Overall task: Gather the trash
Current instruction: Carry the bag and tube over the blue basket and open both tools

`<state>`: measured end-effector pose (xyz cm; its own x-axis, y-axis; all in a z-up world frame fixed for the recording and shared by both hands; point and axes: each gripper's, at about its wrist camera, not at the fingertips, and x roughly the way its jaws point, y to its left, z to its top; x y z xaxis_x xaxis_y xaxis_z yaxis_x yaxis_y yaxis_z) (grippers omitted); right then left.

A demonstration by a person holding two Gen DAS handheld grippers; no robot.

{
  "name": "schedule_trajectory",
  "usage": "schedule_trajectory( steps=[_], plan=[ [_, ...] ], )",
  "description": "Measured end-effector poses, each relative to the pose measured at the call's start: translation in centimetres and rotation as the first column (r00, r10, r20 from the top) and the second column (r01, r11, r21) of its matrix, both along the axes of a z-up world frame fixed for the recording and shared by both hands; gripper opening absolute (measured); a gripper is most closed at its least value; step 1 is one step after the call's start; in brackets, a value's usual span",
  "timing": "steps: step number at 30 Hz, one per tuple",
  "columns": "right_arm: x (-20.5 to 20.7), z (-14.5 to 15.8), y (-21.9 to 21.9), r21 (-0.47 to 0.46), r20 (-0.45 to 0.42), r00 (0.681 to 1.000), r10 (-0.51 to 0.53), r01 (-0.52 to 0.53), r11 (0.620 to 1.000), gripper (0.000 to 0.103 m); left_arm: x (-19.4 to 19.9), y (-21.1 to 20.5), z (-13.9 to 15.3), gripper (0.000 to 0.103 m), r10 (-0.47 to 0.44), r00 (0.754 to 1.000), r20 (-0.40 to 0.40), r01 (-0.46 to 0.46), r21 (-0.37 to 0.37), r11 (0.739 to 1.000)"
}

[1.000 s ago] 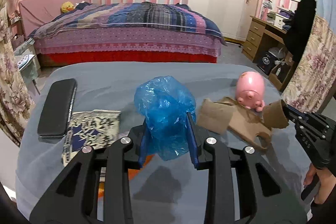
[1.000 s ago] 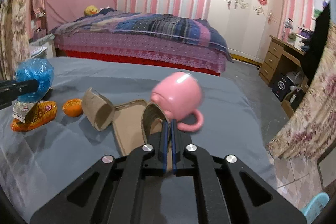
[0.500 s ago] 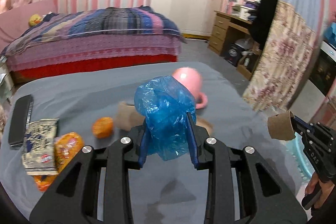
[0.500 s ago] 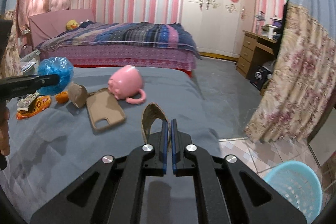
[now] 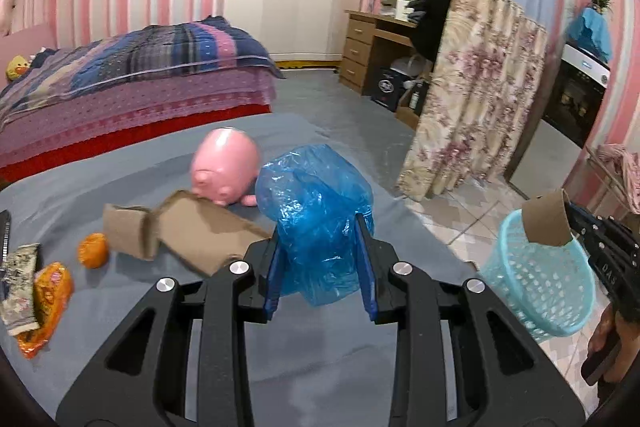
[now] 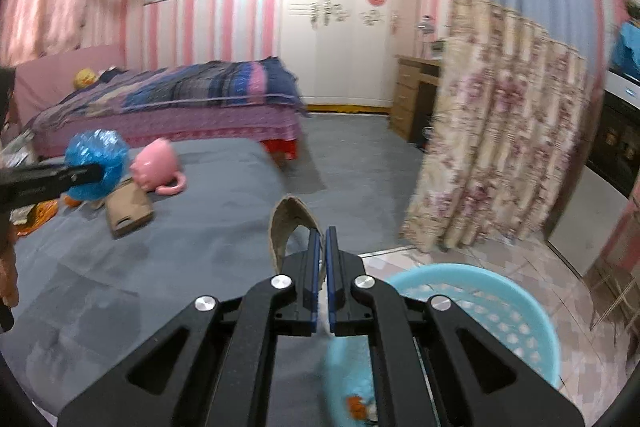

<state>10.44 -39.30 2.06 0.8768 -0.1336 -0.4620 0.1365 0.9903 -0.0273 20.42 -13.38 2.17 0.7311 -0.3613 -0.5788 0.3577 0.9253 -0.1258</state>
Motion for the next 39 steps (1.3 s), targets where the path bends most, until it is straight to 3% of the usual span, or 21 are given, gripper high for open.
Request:
schedule_trajectory(
  steps=[4, 11, 24, 31, 39],
  plan=[
    [-1.4, 0.2, -3.2, -0.004, 0.007, 0.998, -0.069, 0.069, 0.998, 0.003, -0.4, -2.4, -0.3, 0.030, -0.039, 0.999, -0.013, 0.039, -0.029, 0.999],
    [-4.5, -0.1, -8.0, 0.001, 0.010, 0.984, -0.179, 0.179, 0.984, 0.003, -1.3, -7.5, -1.1, 0.030, -0.128, 0.992, -0.019, 0.128, -0.010, 0.992],
    [-7.7, -2.3, -11.6, 0.012, -0.017, 0.967, -0.255, 0.255, 0.967, 0.003, -2.6, -12.6, -2.8, 0.030, -0.243, 0.969, -0.043, 0.244, 0.009, 0.970],
    [-8.3, -4.0, -12.8, 0.062, -0.025, 0.961, -0.275, 0.276, 0.959, 0.003, -3.8, -16.2, -3.9, 0.030, -0.323, 0.945, -0.057, 0.323, 0.005, 0.946],
    [-8.3, -4.4, -13.8, 0.079, -0.025, 0.956, -0.291, 0.292, 0.953, 0.003, -5.4, -22.6, -4.8, 0.030, -0.429, 0.903, -0.034, 0.430, 0.045, 0.902]
  ],
)
